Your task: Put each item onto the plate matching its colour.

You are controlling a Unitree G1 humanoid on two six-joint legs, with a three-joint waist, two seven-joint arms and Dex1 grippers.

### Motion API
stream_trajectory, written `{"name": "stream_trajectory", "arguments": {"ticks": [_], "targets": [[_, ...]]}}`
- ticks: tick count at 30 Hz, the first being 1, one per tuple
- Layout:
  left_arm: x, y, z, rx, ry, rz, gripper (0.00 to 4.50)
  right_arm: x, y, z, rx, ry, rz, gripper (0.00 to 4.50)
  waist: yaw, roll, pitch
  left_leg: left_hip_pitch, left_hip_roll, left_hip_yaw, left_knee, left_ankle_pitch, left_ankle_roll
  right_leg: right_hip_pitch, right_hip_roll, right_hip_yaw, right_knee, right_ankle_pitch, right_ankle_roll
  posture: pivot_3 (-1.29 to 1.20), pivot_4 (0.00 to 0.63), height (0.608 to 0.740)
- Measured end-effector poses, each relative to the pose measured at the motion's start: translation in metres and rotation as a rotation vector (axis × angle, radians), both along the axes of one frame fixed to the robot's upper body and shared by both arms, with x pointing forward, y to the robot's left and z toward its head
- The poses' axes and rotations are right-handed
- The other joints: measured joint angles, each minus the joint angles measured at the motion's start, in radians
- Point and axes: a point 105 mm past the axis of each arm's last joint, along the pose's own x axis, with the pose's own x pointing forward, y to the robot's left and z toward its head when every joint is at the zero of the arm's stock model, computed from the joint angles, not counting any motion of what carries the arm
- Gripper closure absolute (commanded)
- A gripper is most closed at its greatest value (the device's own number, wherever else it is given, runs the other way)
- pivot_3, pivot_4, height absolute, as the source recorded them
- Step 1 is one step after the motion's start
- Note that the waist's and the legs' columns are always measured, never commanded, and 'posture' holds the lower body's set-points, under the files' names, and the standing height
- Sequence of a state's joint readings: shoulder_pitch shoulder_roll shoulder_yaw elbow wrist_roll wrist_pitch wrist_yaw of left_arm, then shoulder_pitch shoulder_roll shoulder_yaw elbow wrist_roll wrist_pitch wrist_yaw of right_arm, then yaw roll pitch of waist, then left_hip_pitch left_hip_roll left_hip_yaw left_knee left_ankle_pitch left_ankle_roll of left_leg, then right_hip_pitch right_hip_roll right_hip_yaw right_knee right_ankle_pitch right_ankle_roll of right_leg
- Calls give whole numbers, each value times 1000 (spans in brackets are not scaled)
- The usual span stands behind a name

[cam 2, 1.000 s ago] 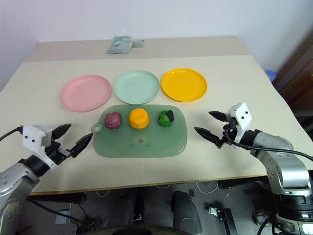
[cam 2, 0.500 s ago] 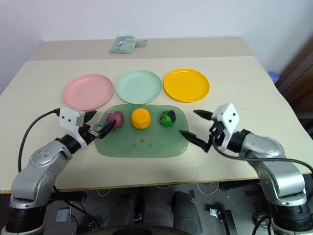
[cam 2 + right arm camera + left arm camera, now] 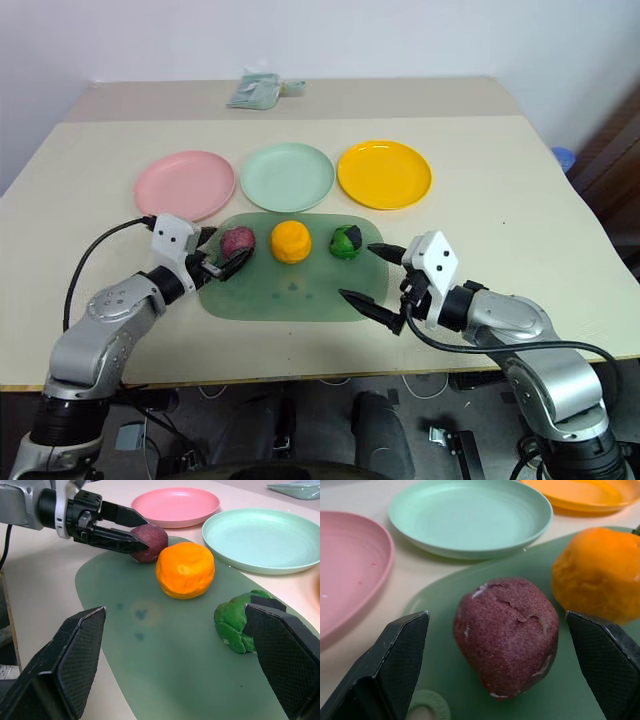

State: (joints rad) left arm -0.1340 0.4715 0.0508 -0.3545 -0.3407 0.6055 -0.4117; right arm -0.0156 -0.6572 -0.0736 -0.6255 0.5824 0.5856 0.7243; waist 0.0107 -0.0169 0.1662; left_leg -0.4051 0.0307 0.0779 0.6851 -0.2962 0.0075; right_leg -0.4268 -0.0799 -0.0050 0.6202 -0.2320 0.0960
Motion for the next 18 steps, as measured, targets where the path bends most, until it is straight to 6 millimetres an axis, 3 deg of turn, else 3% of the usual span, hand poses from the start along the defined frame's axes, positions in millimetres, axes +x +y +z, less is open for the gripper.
{"name": "stream_trajectory", "arguments": {"ticks": [1,4,11,18], "targets": [[0,0,0,1,0,1,837,0,1,-1,0,2,3,0,0,0,0,0,0,0,0,0,0,0,0,0,0,0,0,0,150,740],[1,-1,1,2,-4,1,2296,-1,4,-3,0,11,16,0,0,0,0,0,0,0,0,0,0,0,0,0,0,0,0,0,150,740],[5,3,4,-17,-26,53,2296,-1,5,-2,0,8,18,0,1,0,0,0,0,0,0,0,0,0,0,0,0,0,0,0,150,740],[48,37,50,-118,-193,435,2296,1,12,4,7,-20,42,0,2,-2,0,0,-1,-1,1,0,0,1,0,0,0,3,5,0,150,740]]}}
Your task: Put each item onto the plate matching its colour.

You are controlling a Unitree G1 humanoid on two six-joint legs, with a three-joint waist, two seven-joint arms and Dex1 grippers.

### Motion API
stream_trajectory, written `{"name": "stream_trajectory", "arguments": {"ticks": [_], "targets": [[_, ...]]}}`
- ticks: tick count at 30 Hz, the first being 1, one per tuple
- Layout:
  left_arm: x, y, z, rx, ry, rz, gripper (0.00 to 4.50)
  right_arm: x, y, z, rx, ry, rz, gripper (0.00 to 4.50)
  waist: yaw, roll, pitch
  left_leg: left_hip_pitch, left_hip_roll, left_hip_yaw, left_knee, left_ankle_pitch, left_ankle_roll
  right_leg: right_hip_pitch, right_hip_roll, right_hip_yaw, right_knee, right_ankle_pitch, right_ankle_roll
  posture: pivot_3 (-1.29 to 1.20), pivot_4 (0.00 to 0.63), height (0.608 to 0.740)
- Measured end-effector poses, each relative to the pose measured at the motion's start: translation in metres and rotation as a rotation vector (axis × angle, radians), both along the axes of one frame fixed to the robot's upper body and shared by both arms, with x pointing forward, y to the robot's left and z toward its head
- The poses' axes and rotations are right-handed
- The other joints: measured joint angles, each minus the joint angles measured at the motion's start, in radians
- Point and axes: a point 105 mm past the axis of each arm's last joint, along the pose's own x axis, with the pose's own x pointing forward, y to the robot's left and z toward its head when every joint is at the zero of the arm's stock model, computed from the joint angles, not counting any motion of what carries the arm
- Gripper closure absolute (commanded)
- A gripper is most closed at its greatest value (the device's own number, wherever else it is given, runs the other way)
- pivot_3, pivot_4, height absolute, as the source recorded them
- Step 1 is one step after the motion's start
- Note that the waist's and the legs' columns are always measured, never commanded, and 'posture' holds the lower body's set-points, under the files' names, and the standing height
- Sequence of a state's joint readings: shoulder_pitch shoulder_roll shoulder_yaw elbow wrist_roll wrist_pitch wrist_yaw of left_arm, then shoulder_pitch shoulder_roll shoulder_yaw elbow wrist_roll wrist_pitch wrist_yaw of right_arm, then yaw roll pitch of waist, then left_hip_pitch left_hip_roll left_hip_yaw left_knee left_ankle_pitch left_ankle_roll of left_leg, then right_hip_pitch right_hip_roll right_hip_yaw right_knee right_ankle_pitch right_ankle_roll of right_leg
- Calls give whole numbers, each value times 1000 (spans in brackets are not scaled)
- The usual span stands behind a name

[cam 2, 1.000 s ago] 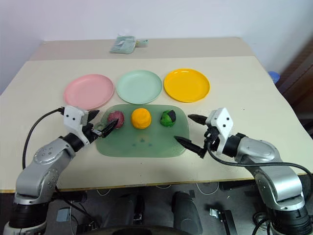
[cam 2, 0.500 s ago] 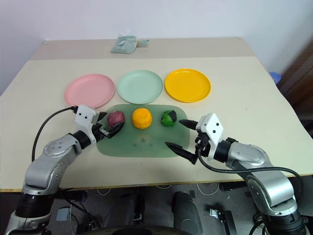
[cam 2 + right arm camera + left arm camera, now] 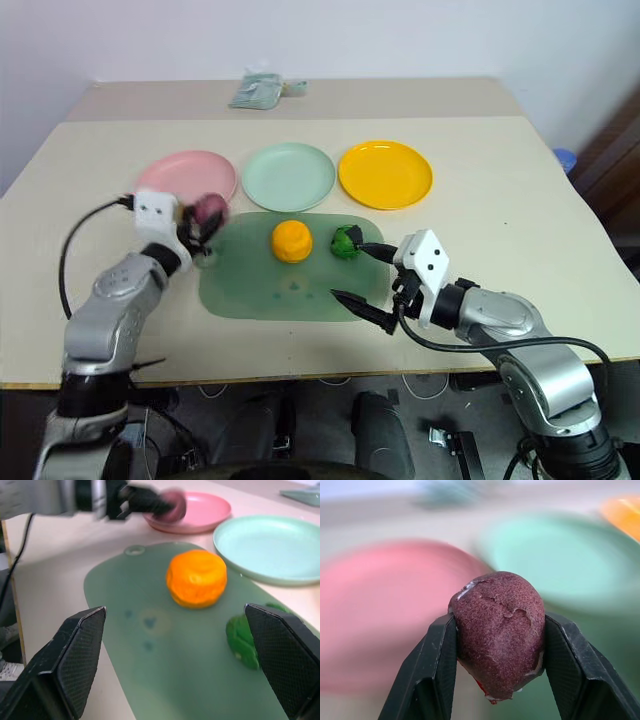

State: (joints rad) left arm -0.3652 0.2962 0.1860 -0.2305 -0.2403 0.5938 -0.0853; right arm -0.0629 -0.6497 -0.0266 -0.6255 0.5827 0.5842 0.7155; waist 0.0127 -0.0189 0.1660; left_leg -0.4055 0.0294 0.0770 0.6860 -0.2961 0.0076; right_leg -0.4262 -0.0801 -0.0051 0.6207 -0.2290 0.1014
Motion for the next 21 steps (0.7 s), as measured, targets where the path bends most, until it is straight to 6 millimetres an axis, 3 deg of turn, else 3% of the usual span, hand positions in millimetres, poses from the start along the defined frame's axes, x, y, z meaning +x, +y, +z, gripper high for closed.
{"name": "stream_trajectory", "arguments": {"ticks": [2,8,11,14,17,21], "targets": [[9,2,1,-7,7,54,2296,0,3,-1,4,3,10,0,0,0,0,0,0,0,0,0,0,0,0,0,0,1,1,0,150,740],[29,23,-24,25,124,206,2296,1,9,-1,17,1,12,0,-1,0,0,0,-1,0,0,0,0,0,1,0,0,1,1,0,150,740],[33,25,-27,26,135,214,1379,1,11,-1,25,2,11,0,1,0,0,0,-1,0,0,0,0,0,0,0,0,1,1,0,150,740],[34,27,-23,19,120,212,82,1,11,-2,28,1,1,0,0,0,0,0,-1,0,0,0,0,0,0,0,0,1,1,0,150,740],[31,28,-17,7,94,177,82,2,9,-4,26,6,-14,0,-1,0,0,0,0,0,0,0,0,0,0,0,0,1,1,0,150,740],[13,23,-13,-12,51,66,82,2,8,-4,24,5,-28,0,-5,0,0,0,1,0,0,0,-1,0,0,0,1,1,1,0,150,740]]}}
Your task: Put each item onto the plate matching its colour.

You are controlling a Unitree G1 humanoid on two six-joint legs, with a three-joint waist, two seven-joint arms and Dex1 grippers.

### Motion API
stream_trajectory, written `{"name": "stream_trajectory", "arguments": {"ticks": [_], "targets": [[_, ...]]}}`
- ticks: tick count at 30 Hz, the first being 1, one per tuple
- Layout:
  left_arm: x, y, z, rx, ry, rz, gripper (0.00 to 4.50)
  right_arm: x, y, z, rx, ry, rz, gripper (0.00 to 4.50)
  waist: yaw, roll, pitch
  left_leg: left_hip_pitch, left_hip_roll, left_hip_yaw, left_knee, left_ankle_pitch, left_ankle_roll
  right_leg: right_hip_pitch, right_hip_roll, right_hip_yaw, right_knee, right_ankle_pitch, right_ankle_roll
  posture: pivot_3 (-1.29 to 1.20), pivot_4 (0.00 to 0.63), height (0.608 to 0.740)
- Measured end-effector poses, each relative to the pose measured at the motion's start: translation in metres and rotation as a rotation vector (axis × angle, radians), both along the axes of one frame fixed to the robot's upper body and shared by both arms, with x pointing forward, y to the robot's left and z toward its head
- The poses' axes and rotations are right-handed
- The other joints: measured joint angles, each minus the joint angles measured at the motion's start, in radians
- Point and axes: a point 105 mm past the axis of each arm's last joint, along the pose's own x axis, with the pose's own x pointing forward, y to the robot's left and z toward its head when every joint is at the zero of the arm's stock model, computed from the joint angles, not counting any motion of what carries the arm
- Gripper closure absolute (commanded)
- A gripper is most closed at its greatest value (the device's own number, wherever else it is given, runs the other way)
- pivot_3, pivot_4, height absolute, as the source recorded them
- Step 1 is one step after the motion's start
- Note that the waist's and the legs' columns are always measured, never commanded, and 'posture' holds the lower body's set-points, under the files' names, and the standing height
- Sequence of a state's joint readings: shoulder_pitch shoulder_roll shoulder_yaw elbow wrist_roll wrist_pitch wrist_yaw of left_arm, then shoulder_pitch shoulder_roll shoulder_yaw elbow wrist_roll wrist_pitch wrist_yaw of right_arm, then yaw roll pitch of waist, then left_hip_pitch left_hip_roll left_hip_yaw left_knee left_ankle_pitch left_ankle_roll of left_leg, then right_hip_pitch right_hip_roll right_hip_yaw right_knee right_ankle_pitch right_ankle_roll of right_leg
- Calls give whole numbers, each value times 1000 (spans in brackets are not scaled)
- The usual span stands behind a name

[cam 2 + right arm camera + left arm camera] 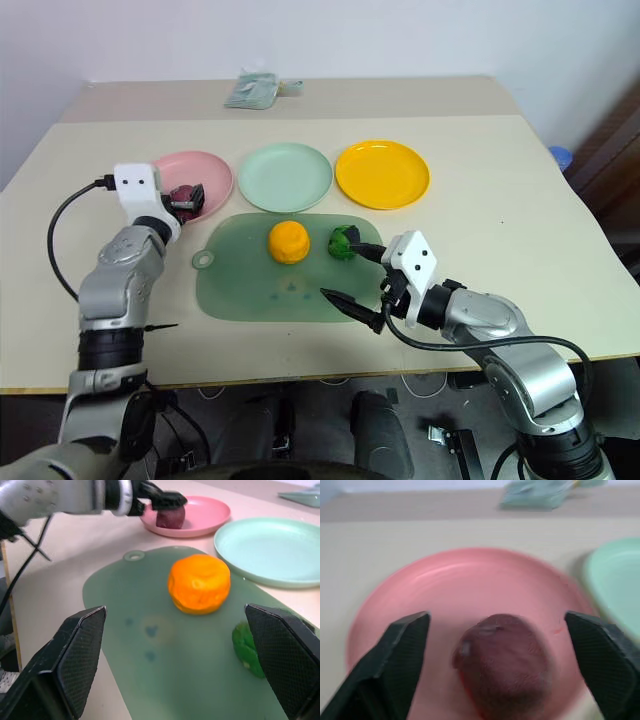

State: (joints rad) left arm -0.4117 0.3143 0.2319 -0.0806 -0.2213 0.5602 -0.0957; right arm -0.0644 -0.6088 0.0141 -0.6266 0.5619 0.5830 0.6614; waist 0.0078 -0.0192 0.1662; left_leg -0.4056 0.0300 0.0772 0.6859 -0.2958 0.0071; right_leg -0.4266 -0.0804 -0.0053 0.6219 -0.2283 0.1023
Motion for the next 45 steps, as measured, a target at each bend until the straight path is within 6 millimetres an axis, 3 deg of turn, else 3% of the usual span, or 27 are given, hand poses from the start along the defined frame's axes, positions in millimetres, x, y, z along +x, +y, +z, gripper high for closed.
{"name": "stream_trajectory", "arguments": {"ticks": [4,9,15,25,29,34,45], "targets": [[-37,6,-5,50,4,-124,82,9,2,11,15,-40,-23,0,-16,0,0,1,2,0,0,0,0,-1,0,0,2,-1,-2,0,150,740],[-67,1,-5,90,25,-268,82,22,9,22,32,-78,-25,0,-16,0,0,1,2,0,0,0,-1,-1,-1,0,3,-2,-4,0,150,740],[-85,-20,-15,136,70,-417,82,36,25,18,-6,-65,17,0,-20,0,0,1,2,0,0,0,-1,-1,-1,0,3,-2,-4,0,150,740],[-96,-23,-22,151,108,-512,82,40,54,14,-41,-81,102,0,-20,0,0,1,2,0,0,0,-1,-1,-1,0,3,-2,-4,0,150,740],[-102,-22,-24,163,113,-545,82,50,69,15,-82,-112,97,0,-25,0,0,1,2,0,-1,0,-1,-3,-1,0,4,-2,-4,0,150,740],[-124,-27,-27,191,133,-676,82,68,90,9,-126,-96,44,0,-26,0,0,0,3,1,-1,1,-1,-4,-1,0,6,-3,-5,0,150,740],[-149,-33,-26,213,145,-778,82,82,92,-20,-192,59,-36,0,-27,0,0,-1,2,1,-1,0,-1,-5,-3,0,6,-3,-6,0,150,740]]}}
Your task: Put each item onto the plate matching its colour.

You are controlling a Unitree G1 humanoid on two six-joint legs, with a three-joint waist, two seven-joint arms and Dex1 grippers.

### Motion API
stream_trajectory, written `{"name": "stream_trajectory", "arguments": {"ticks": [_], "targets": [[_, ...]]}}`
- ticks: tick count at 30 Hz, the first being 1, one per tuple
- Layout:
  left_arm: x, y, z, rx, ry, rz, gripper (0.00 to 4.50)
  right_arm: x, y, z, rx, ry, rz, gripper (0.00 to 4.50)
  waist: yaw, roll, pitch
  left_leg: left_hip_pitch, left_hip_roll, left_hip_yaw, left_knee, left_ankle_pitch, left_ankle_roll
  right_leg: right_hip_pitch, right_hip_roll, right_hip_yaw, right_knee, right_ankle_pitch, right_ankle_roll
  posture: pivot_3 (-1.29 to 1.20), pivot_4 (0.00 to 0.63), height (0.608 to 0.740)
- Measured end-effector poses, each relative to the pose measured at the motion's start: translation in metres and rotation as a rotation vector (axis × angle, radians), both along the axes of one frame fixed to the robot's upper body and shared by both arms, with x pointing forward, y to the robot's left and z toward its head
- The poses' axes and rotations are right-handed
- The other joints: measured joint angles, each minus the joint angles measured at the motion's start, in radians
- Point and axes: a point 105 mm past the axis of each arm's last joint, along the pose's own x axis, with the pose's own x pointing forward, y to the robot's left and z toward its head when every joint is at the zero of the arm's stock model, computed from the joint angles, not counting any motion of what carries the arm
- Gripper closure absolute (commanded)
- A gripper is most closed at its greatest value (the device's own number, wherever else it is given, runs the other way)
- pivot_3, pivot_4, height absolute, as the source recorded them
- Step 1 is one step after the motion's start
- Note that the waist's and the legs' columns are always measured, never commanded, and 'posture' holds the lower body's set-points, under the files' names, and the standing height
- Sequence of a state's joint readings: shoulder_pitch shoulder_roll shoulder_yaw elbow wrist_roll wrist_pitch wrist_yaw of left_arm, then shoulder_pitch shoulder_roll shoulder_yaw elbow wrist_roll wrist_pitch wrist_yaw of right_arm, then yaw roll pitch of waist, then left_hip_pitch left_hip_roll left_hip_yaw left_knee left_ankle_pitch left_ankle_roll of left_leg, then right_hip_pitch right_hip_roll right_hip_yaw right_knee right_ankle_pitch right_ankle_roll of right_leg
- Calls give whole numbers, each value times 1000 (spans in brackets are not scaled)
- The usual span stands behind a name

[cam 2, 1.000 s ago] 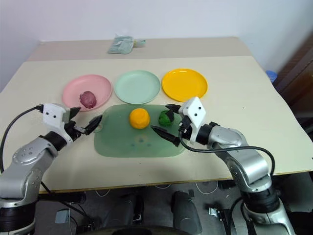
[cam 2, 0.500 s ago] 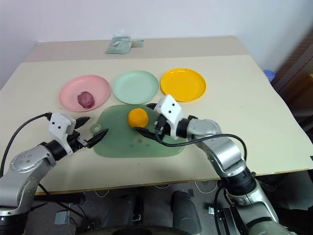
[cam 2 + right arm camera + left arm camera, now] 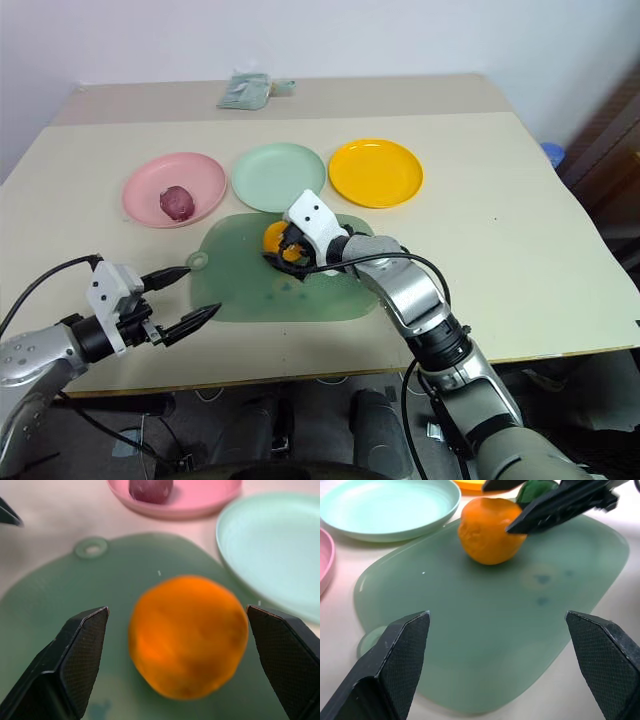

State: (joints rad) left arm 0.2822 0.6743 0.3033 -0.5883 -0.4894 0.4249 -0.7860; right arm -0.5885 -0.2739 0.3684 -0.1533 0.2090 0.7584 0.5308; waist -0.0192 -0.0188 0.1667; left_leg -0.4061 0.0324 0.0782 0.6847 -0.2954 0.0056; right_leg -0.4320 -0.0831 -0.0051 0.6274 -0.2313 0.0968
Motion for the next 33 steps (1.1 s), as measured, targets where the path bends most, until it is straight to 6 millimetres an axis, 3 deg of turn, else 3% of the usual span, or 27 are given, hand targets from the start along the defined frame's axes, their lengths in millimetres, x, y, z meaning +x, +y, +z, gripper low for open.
{"name": "stream_trajectory", "arguments": {"ticks": [5,10,16,18,21,23,25,27,29,31,33], "targets": [[-1,-4,2,0,-11,-5,82,4,1,-8,-6,25,-22,0,-1,0,0,0,0,0,0,0,0,0,0,0,0,0,0,0,150,740],[1,-6,3,-6,-17,-2,0,6,2,-11,-7,29,-33,1503,0,0,0,0,0,0,0,0,0,0,0,0,0,0,0,0,150,740],[2,-13,1,-18,-12,-11,0,7,1,-8,6,24,-40,1560,0,0,0,0,0,0,0,0,0,0,1,0,0,0,0,0,150,740],[2,-16,2,-25,-21,-7,0,10,-3,2,38,4,-50,1560,0,0,0,-1,0,0,0,0,0,0,0,0,0,0,0,0,150,740],[0,-26,1,-46,-18,-21,0,27,-16,42,103,-92,-112,1560,1,1,0,-1,0,0,0,0,0,-1,1,0,0,0,0,0,150,740],[0,-32,3,-64,-25,-25,0,46,-34,70,134,-167,-204,1560,2,1,0,-1,0,0,0,0,0,-1,1,0,0,0,0,0,150,740],[0,-37,4,-72,-33,-34,0,66,-59,83,145,-190,-329,1560,4,0,0,-1,0,0,0,0,0,0,1,0,0,0,0,0,150,740],[1,-40,6,-80,-40,-34,0,80,-80,75,122,-170,-419,1560,2,0,0,-1,0,0,0,0,0,0,1,0,-1,0,0,0,150,740],[3,-47,7,-95,-42,-40,0,98,-100,51,85,-86,-510,1560,-1,1,0,-1,-1,1,0,0,0,0,1,0,-1,0,0,0,150,740],[2,-53,5,-109,-36,-54,0,108,-112,29,66,-17,-561,1560,-6,2,1,-1,-1,1,-1,0,0,-1,2,0,-1,0,0,0,150,740],[2,-56,5,-110,-34,-62,0,115,-116,21,58,5,-583,1560,-13,3,2,-1,-1,1,-1,0,0,-1,3,0,0,1,1,0,150,740]]}}
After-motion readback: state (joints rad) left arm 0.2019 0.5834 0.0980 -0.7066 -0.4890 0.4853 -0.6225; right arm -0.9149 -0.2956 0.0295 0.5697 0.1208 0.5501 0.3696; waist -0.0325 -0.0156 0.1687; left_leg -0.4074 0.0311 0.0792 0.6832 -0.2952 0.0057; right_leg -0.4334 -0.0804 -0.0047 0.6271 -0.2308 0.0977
